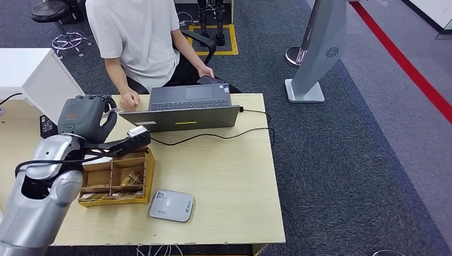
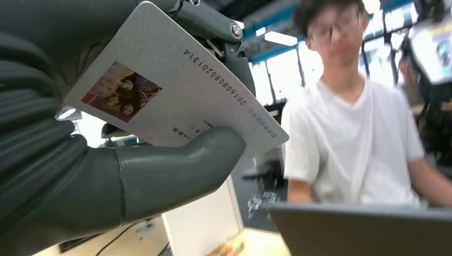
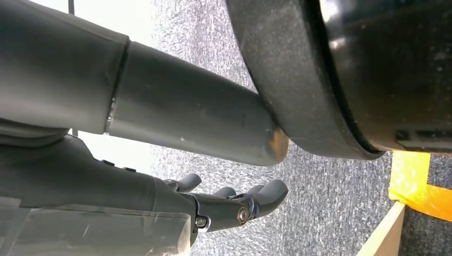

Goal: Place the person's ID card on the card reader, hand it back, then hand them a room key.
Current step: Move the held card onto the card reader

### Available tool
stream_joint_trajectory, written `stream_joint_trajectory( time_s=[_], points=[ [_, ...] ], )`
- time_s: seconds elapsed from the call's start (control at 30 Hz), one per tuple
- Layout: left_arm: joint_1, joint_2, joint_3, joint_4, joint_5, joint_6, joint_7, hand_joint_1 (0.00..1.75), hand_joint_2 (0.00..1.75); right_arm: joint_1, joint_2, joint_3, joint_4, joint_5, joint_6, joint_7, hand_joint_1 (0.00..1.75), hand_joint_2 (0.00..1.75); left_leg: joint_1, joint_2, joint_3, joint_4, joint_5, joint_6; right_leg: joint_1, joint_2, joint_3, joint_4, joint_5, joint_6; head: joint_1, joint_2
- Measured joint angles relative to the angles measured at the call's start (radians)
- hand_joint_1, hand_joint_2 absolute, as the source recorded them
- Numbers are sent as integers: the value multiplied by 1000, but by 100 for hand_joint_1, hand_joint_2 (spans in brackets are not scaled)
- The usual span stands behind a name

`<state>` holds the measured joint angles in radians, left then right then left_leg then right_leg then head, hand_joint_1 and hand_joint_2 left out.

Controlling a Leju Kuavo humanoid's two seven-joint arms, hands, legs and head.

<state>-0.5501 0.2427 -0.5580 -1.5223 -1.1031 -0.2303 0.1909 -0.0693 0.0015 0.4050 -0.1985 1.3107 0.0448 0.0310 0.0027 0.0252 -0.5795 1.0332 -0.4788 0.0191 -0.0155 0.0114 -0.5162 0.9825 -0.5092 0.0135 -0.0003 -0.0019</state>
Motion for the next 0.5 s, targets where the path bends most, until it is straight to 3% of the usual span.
stream_joint_trajectory(
  time_s=[0.2, 0.5],
  points=[
    [113, -13, 0, -159, -70, 80, 0, 175, 175, 2, 4, -10, 2, -2, -9, 9, 0, 0, 0, 0, 0, 0, 0, 0, 0, 0, -1, 0, 0, 0, 0, 0],
    [158, -23, 0, -222, -83, 89, -8, 175, 175, 4, 6, -15, 4, -5, -11, 9, 0, 0, 0, 0, 0, 0, 0, 0, 0, 0, 0, 0, 0, 0, 0, 0]
  ],
)
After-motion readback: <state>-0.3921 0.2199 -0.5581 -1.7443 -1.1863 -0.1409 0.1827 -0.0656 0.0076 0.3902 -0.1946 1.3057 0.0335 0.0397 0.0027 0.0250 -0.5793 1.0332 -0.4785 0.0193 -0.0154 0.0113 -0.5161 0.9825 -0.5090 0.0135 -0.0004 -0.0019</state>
